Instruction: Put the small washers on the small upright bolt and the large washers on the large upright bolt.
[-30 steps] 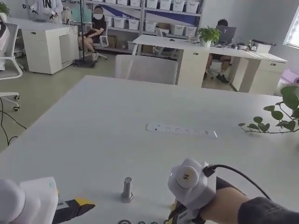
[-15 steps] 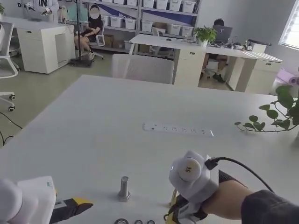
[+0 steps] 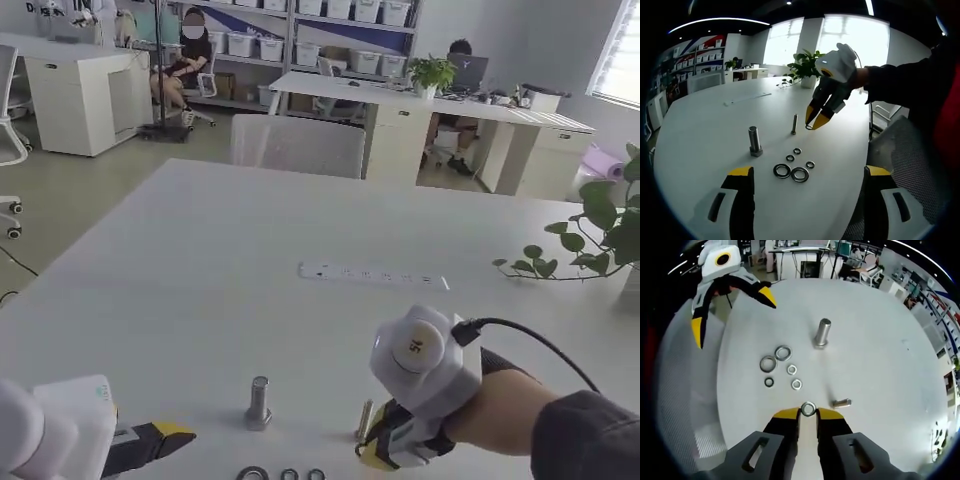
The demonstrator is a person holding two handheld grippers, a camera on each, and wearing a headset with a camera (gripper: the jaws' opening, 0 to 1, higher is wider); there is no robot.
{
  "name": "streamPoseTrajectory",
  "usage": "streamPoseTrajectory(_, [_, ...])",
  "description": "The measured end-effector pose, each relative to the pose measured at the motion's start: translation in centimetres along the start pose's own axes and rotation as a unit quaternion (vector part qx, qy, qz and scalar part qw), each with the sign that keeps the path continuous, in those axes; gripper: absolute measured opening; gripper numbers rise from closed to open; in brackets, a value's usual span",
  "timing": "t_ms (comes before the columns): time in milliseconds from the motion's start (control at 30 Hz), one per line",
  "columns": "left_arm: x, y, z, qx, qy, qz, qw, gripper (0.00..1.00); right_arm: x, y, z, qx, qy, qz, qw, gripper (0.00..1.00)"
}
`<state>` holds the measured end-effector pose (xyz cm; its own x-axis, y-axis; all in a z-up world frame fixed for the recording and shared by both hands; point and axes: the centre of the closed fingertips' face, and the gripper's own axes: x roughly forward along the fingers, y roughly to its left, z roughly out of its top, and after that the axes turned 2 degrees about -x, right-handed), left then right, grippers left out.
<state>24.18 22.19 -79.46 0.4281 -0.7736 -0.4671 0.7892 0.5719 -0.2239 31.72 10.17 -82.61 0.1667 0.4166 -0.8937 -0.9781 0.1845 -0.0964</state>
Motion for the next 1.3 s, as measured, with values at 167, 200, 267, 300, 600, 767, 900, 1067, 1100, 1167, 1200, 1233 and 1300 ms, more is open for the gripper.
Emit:
streamPoseTrajectory(167, [0.1, -0.1, 0.0, 0.000, -0.001, -0.001, 1.0000, 0.90, -0.6, -0.5, 0.1, -0.002, -0.001, -0.008, 1.0000, 0.13])
streamPoseTrajectory(200, [0.1, -0.1, 0.1, 0.000, -0.002, -0.001, 1.0000, 0.90, -0.8, -0.6, 0.1, -0.002, -0.001, -0.009, 1.0000, 0.13])
streamPoseTrajectory(267, [0.1, 0.0, 0.0, 0.000, -0.001, -0.001, 1.0000, 0.90, -1.0, -0.9, 0.2, -0.001, -0.003, -0.013, 0.9999, 0.13])
streamPoseTrajectory(300, [0.1, 0.0, 0.0, 0.000, -0.001, -0.001, 1.0000, 0.90, -1.1, -0.9, 0.2, -0.001, -0.003, -0.014, 0.9999, 0.13])
streamPoseTrajectory(600, [0.1, 0.0, 0.1, 0.001, -0.001, -0.001, 1.0000, 0.90, -2.2, -2.4, 0.8, 0.004, -0.012, -0.030, 0.9995, 0.13])
streamPoseTrajectory(767, [0.1, 0.0, 0.0, 0.000, 0.000, -0.002, 1.0000, 0.90, -2.6, -3.2, 1.2, 0.003, -0.014, -0.039, 0.9991, 0.13])
streamPoseTrajectory(900, [0.1, 0.0, 0.1, 0.000, 0.000, -0.002, 1.0000, 0.90, -2.5, -3.7, 1.4, 0.002, -0.016, -0.042, 0.9990, 0.13])
streamPoseTrajectory(1067, [0.0, 0.1, 0.0, -0.001, 0.000, 0.000, 1.0000, 0.90, -2.1, -4.0, 1.3, 0.008, -0.016, -0.043, 0.9989, 0.13])
streamPoseTrajectory(1100, [0.0, 0.1, -0.1, -0.001, 0.001, 0.000, 1.0000, 0.90, -2.1, -4.1, 1.2, 0.009, -0.015, -0.042, 0.9990, 0.13])
streamPoseTrajectory(1167, [0.0, 0.1, -0.1, -0.002, 0.001, 0.000, 1.0000, 0.90, -2.0, -4.3, 1.1, 0.011, -0.014, -0.043, 0.9989, 0.13])
streamPoseTrajectory(1200, [0.0, 0.1, -0.1, -0.002, 0.001, 0.000, 1.0000, 0.90, -2.0, -4.4, 1.1, 0.011, -0.013, -0.043, 0.9989, 0.13])
streamPoseTrajectory(1233, [0.0, 0.1, -0.1, -0.003, 0.001, -0.001, 1.0000, 0.90, -1.9, -4.4, 1.1, 0.014, -0.013, -0.041, 0.9990, 0.13])
streamPoseTrajectory(1300, [0.0, 0.1, -0.2, -0.002, 0.003, 0.000, 1.0000, 0.90, -1.9, -4.5, 1.1, 0.014, -0.014, -0.042, 0.9989, 0.13])
